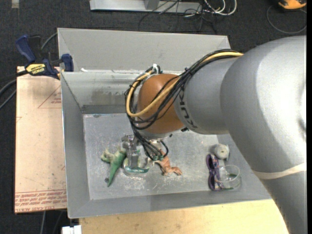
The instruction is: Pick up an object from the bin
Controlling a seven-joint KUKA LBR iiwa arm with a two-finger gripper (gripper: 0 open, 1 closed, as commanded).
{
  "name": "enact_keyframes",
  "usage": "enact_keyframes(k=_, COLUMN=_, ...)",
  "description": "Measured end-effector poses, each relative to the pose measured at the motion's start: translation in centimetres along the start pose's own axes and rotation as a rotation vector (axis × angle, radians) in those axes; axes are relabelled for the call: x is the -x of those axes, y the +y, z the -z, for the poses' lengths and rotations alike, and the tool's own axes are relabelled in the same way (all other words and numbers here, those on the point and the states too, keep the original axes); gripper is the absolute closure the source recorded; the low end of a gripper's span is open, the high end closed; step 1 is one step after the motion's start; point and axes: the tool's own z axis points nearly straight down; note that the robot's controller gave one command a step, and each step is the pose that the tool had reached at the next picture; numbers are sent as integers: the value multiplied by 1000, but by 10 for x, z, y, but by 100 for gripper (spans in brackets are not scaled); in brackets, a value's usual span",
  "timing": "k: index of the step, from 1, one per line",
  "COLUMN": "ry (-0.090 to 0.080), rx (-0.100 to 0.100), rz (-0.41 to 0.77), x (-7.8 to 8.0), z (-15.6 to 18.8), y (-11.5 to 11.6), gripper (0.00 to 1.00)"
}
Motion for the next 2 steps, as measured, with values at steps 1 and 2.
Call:
enact_keyframes(k=1, ry=0, rx=0, rz=0, x=0, z=0, y=0, gripper=100)
enact_keyframes(k=2, ry=0, rx=0, rz=0, x=0, z=0, y=0, gripper=100)
